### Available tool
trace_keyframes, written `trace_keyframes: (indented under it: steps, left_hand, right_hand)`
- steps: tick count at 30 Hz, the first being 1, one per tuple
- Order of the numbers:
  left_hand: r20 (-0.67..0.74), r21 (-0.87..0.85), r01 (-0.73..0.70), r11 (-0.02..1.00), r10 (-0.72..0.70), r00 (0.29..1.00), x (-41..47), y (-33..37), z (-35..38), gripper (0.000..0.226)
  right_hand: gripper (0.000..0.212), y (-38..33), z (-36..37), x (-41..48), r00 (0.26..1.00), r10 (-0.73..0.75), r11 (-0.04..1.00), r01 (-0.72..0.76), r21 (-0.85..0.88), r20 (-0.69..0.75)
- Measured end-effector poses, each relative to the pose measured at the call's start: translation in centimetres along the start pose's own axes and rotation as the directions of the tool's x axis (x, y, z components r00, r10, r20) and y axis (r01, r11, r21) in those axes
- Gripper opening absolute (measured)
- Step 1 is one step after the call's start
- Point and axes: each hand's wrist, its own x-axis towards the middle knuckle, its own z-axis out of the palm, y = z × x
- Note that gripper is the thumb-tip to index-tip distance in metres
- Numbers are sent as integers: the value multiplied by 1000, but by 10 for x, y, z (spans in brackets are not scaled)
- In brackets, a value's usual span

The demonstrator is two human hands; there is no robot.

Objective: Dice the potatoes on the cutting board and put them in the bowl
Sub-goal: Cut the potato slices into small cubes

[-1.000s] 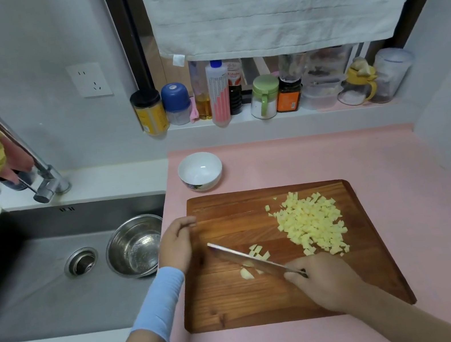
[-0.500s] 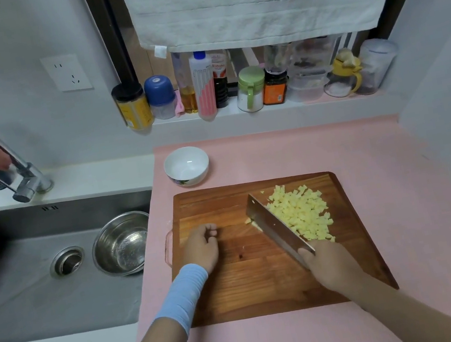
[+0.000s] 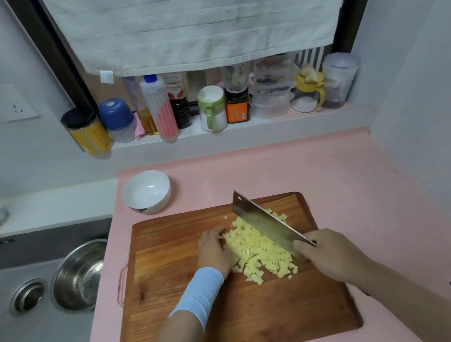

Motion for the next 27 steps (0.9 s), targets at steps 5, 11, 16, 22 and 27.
trace_keyframes:
  steps: [5, 11, 16, 22, 27]
  left_hand:
    - [-180, -132, 27, 991, -51, 982, -7, 12, 22, 53]
    - [-307, -162, -6, 987, -45, 951, 9, 41, 4, 38]
    - [-22, -644, 236, 727, -326, 945, 17, 50, 0, 19]
    - [202, -764, 294, 575, -218, 955, 12, 41, -10, 29]
    - [444, -729, 478, 490, -194, 875, 11, 26, -23, 28]
  right_hand:
    - [38, 9, -15, 26, 991, -49, 995, 37, 89, 126]
    - [32, 4, -18, 46, 948, -49, 940, -62, 335, 313]
    - [32, -8, -16, 59, 909, -71, 885, -132, 445, 411]
    - [31, -21, -9, 65, 860, -29, 812, -277, 513, 510]
    - [28, -38, -5, 65, 905, 23, 783, -281, 555, 425]
